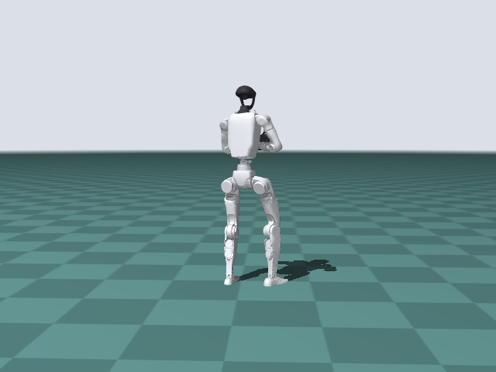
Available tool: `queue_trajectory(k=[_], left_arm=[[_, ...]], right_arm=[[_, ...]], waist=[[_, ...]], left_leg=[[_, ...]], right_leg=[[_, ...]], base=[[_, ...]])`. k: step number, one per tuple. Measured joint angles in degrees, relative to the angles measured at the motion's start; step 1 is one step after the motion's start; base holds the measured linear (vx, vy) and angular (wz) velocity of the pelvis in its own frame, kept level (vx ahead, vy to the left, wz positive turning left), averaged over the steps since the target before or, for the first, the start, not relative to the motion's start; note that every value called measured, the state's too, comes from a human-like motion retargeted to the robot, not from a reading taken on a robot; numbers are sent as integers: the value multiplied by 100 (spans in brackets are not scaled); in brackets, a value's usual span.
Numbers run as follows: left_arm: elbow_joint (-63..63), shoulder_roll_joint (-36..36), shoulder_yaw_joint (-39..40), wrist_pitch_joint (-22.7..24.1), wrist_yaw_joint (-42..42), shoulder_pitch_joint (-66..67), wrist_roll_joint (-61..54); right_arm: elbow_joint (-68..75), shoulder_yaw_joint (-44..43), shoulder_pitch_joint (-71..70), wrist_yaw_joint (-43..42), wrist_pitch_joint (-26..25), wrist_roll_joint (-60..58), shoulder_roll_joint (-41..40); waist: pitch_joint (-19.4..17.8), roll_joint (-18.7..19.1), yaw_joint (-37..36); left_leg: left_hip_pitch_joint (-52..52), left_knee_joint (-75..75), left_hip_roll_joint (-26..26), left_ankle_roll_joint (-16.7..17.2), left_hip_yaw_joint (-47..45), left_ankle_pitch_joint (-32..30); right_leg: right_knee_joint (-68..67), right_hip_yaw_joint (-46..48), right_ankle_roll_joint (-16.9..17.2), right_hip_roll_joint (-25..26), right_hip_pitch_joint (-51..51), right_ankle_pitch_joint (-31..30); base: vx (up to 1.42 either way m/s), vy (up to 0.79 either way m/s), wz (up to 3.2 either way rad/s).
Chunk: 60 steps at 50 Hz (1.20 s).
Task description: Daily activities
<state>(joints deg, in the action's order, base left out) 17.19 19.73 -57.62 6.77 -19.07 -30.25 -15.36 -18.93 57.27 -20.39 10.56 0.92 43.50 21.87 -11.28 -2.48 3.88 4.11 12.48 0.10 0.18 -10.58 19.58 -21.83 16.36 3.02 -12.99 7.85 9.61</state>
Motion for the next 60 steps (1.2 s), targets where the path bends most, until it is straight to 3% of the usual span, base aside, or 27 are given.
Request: queue_trajectory(k=[30, 46, 60], left_arm=[[83, 117, -228, -201, -560, 399, -44], [72, 193, -419, -300, -783, 457, -405], [-110, -290, -472, -8, -175, 554, -916]], right_arm=[[-104, 15, 226, 533, -132, -1254, -181], [-210, -37, 481, 836, -192, -1060, -293], [-741, -364, 798, 431, 184, -563, -92]], waist=[[191, 136, 52], [232, 310, 59], [241, 476, 9]], left_leg=[[10, -3, 92, 49, 113, 35], [-45, -33, 154, 72, 233, 24], [23, -90, 80, -69, 322, 210]], right_leg=[[131, 86, -148, 94, -161, 232], [249, 239, -216, 150, -240, 291], [-128, 329, -248, 1, -158, 442]], base=[[0, 0, 0], [0, 0, 0], [1, 2, 1]])
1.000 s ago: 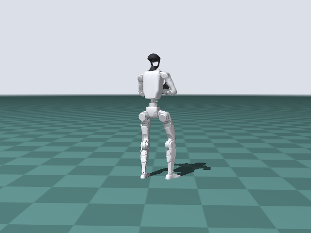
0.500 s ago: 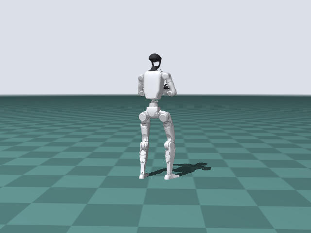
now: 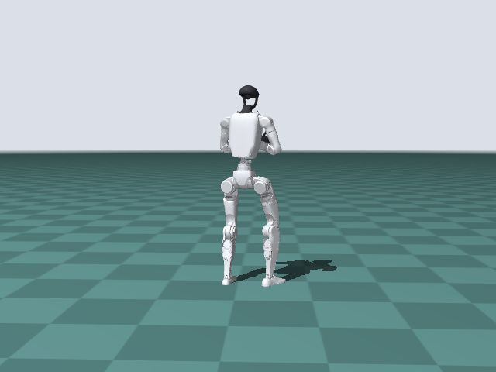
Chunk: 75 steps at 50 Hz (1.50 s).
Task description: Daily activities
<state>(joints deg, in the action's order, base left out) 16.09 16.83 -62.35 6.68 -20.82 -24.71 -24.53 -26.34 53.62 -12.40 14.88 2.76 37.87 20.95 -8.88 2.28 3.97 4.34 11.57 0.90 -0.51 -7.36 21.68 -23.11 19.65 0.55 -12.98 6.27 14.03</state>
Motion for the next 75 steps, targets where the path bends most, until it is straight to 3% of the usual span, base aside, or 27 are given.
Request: queue_trajectory(k=[7, 10, 13, 20, 25, 33, 36, 41, 45, 50, 56, 67, 75], left_arm=[[-155, -224, 658, 322, 261, -440, -609], [19, -231, 1072, 586, 422, -389, -921], [274, -177, 1722, 965, 721, -382, -1214], [1018, -77, 3089, 1904, 1471, -571, -1740], [1303, -105, 3506, 2159, 1672, -774, -1904], [1310, -371, 3679, 1984, 1619, -604, -1972], [1252, -427, 3713, 1884, 1654, -466, -1869], [1133, -372, 3800, 1774, 1880, -349, -1493], [1054, -269, 3941, 1755, 2174, -346, -1179], [888, -189, 4233, 1755, 2576, -338, -862], [475, -263, 4506, 1733, 3010, -284, -571], [-392, -607, 4312, 1512, 3261, -329, 90], [-312, -777, 4191, 1462, 3383, -692, 638]], right_arm=[[-1260, -1254, -646, -243, 502, 368, -60], [-1602, -1795, -549, -395, 794, 541, 22], [-1878, -2460, -478, -596, 1151, 733, 147], [-2165, -3834, -327, -1066, 1812, 1024, 500], [-2206, -4284, -189, -1178, 1918, 970, 586], [-2136, -4432, 157, -1137, 1802, 847, 451], [-2111, -4382, 175, -1169, 1776, 807, 398], [-2090, -4246, -11, -1289, 1798, 752, 401], [-2053, -4187, -233, -1434, 1876, 739, 447], [-1873, -4274, -388, -1732, 2019, 554, 460], [-1431, -4479, -276, -2160, 2144, 101, 364], [-420, -4473, 241, -2379, 1864, -592, 222], [-452, -4382, -21, -2426, 1817, -803, 184]], waist=[[5, 42, 43], [-31, -40, 209], [-39, -104, 331], [51, -249, 566], [139, -261, 563], [193, -24, 569], [169, 127, 574], [70, 354, 583], [-78, 482, 541], [-257, 582, 467], [-380, 629, 438], [-445, 545, 489], [-402, 475, 534]], left_leg=[[159, -148, -76, -119, 4, 68], [305, -236, -180, -136, 103, 55], [422, -371, -218, -135, 97, 40], [703, -664, -231, -101, 37, 106], [920, -730, -244, -128, -33, 322], [1168, -43, -105, -94, -324, 558], [1101, 598, 61, 39, -332, 239], [761, 2136, 555, 237, -591, -834], [297, 3400, 977, 162, -707, -1329], [-270, 4413, 1426, -112, -842, -1412], [-709, 4514, 1566, -282, -878, -1231], [-653, 4008, 1425, -201, -830, -1383], [-572, 3865, 1456, -154, -855, -1318]], right_leg=[[-798, 86, -93, -219, 343, -46], [-1010, -428, 113, -6, 720, 188], [-1042, -367, 141, -2, 998, 94], [250, 260, 395, 233, 1303, -430], [944, 846, 442, 347, 1246, -679], [269, 876, 53, 363, 1159, -227], [76, 697, -102, 479, 1071, -43], [3, 421, -330, 720, 815, 137], [-12, 217, -478, 907, 592, 243], [-49, 3, -575, 1060, 411, 378], [-25, -186, -572, 1107, 330, 458], [185, -285, -545, 1131, 170, 497], [307, -241, -521, 1187, 97, 488]], base=[[7, 7, -1], [11, 5, 27], [15, 4, 4], [22, -1, -7], [32, -8, -14], [36, -12, -6], [31, -12, -21], [26, -9, -25], [21, -6, -29], [17, -4, -25], [12, -2, -20], [3, -1, -6], [0, 0, 0]])
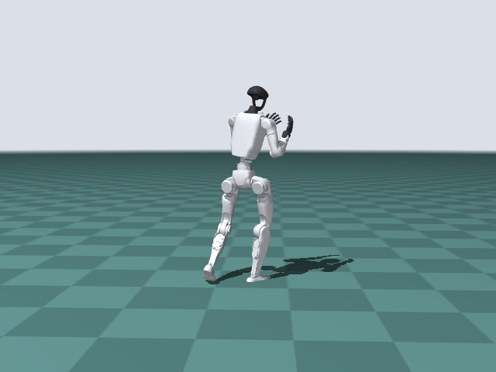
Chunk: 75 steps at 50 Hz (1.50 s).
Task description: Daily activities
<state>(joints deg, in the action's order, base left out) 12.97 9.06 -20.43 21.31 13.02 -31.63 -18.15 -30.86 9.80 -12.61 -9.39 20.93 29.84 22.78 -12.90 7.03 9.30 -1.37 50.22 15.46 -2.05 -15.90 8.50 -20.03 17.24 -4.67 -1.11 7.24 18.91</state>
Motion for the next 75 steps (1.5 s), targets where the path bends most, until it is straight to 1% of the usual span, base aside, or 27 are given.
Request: queue_trajectory(k=[11, 16, 23, 30, 38, 44, 50, 63, 75], left_arm=[[838, -215, -187, 22, 364, -1310, 816], [1058, -362, -283, 50, 429, -1785, 853], [1102, -441, -356, 85, 429, -1980, 683], [855, -213, -367, 79, 353, -1736, 484], [330, 225, -563, -24, 8, -937, 254], [81, 422, -769, -153, -281, -365, 130], [10, 507, -920, -248, -406, -40, 14], [-90, 536, -1192, -489, -683, 12, 60], [-323, 641, -1471, -730, -1117, -166, 398]], right_arm=[[-964, 529, -1490, -207, 209, -143, 83], [-1206, 757, -1953, -227, 274, -58, 100], [-1278, 797, -2074, -260, 391, 92, 185], [-1177, 559, -1649, -259, 447, 228, 450], [-655, 340, -544, 52, 307, 431, 710], [-146, 460, 245, 390, 93, 703, 711], [302, 721, 716, 618, -90, 987, 645], [817, 1100, 942, 888, -422, 1182, 714], [1003, 1185, 908, 1042, -656, 876, 1005]], waist=[[87, -29, 41], [89, -6, 30], [56, 30, 33], [-44, 57, 63], [-202, 139, 103], [-324, 226, 111], [-404, 276, 108], [-445, 306, 77], [-425, 250, 67]], left_leg=[[-55, 28, 93, 153, 71, -17], [-92, 58, 110, 227, 154, -42], [-106, 97, 123, 267, 253, -64], [-75, 84, 72, 288, 349, -51], [21, 94, 19, 359, 449, 9], [57, 189, 22, 416, 519, 54], [58, 211, -10, 475, 612, 144], [95, -237, -106, 498, 779, 632], [300, -836, -178, 494, 735, 920]], right_leg=[[284, 118, 64, 110, -124, -150], [374, 176, 83, 156, -160, -208], [365, 208, 95, 205, -166, -228], [285, 170, 113, 208, -146, -205], [281, 95, 151, 246, -213, -191], [299, 45, 172, 302, -281, -176], [341, 9, 190, 331, -333, -173], [483, 19, 232, 355, -416, -206], [650, 99, 300, 323, -509, -242]], base=[[0, 0, 0], [0, 0, 0], [0, 0, 0], [0, 0, 0], [0, 0, 0], [0, 0, 0], [0, 0, 0], [0, 0, 0], [0, 0, 0]])
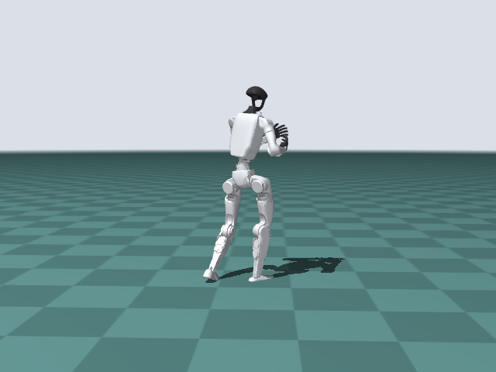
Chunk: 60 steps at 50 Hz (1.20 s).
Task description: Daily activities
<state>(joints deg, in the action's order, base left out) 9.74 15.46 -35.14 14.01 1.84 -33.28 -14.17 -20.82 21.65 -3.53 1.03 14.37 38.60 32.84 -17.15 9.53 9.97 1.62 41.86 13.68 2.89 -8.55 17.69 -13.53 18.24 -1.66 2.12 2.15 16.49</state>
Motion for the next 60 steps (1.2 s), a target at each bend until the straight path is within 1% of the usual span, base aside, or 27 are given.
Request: queue_trajectory(k=[11, 23, 44, 60], left_arm=[[-152, 81, -285, -150, -355, -94, 206], [-171, 237, -569, -206, -551, -313, 593], [312, 565, -750, -32, -395, -2094, 1192], [297, 734, -1080, 41, -547, -2552, 1479]], right_arm=[[57, 97, -13, 94, -138, -480, 286], [69, 250, -42, 149, -190, -1004, 561], [100, 527, -225, -26, 41, -1446, 989], [167, 719, -357, 80, 104, -1610, 1242]], waist=[[7, -84, -56], [-15, -167, -181], [-35, -115, -320], [50, -174, -333]], left_leg=[[210, -381, -40, 1, -114, 86], [357, -496, -71, -3, -248, -46], [457, -437, -96, -99, -597, -458], [648, -548, -153, -128, -752, -684]], right_leg=[[50, 50, 54, -35, -60, 40], [79, 73, 108, -79, -149, 83], [232, -43, 251, -177, -310, 20], [232, -215, 309, -204, -391, 38]], base=[[0, 0, 0], [0, 0, 0], [0, 0, 0], [0, 0, 0]])
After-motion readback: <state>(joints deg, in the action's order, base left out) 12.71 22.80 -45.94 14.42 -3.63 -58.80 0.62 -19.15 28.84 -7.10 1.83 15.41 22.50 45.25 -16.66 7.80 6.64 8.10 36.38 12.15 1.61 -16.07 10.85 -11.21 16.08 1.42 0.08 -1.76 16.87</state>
